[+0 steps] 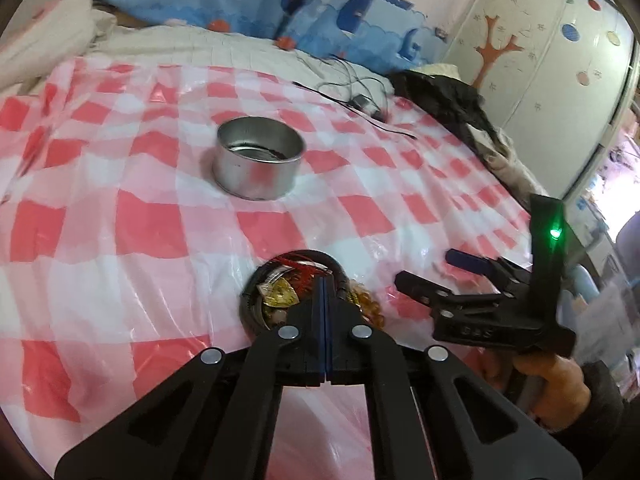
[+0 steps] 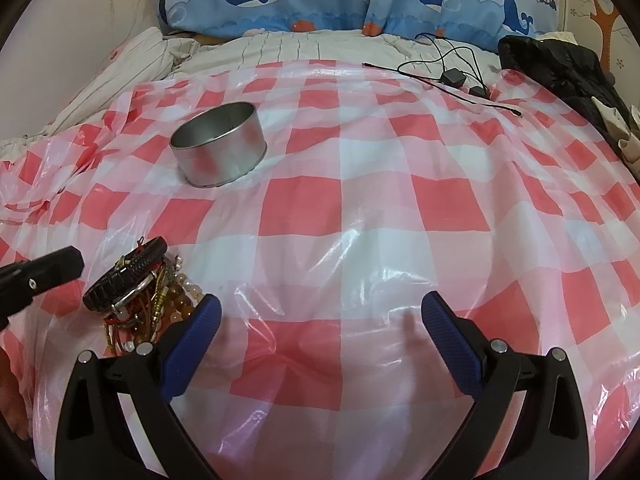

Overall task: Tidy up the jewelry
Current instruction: 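Lower the left tool onto the pile and grasp the black cord bracelet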

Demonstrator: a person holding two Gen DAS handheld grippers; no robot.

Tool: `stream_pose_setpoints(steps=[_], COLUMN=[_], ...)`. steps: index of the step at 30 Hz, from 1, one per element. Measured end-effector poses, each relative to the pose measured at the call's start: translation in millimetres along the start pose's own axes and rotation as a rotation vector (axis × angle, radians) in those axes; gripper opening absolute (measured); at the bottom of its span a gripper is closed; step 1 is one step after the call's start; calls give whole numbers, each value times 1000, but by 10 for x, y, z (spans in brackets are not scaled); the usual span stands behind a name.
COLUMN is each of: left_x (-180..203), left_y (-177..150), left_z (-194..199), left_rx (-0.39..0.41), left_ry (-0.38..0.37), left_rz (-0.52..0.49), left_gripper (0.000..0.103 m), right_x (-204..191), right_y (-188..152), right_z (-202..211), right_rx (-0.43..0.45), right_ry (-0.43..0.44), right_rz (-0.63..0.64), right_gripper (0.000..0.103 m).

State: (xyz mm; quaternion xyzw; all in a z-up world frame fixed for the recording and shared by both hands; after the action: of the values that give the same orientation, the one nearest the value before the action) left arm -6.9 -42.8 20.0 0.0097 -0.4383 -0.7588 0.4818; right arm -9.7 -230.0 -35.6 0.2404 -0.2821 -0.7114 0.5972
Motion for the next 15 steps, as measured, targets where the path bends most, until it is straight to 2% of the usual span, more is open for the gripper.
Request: stream_pose_setpoints(steps=[2,4,5,6,7,9,10,11,12,15], left_x=[107,190,217,245,258,269,266,252,237,171], left_y=[-6,-23,-29,-36,-35,-34,-40,-44,-45,-2], left_z=[-34,-110,-144,-189,-206,-272,-285,-301,-304,-196], left_rx=[-14,-39,-45,-49,-51,-71,-78,-88,-93,-47], left_ry=[42,59,73,87,86,88,90,98,91,56], left_rz=[-61,-102,-116,-136,-144,-156,-160,-158,-150,-93], left_gripper=[1,9,25,36,37,35,27,12,9,8], right_x=[-4,-5,-8,-14,-20,-26,-27,-25,-25,-24], right_y=[2,0,1,0,-2,-8,-6,-8,-8,-2], right_z=[-4,-4,-6,-12,-15,-19,-21,-20,-18,1], right_rx=[-2,-1,-2,-4,-4,-6,-6,-7,-6,9], right_ry=[1,1,1,2,3,4,5,6,5,-3], right_rz=[0,0,1,3,4,8,8,8,7,5], right_gripper=[96,96,96,96,96,96,96,96,96,96])
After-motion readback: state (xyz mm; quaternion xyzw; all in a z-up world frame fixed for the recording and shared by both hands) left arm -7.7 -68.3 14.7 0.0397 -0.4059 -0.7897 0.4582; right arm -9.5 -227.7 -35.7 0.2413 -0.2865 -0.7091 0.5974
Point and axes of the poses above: each gripper's, at about its wrist camera, not at the fingertips, and z roughly against the way its jaws point, x to its right, y to its top, the point moved 1 cm from there along -z, roughly the way its jaws point, and after that the axes turned 2 degrees about -y, right-handed, at the moved point
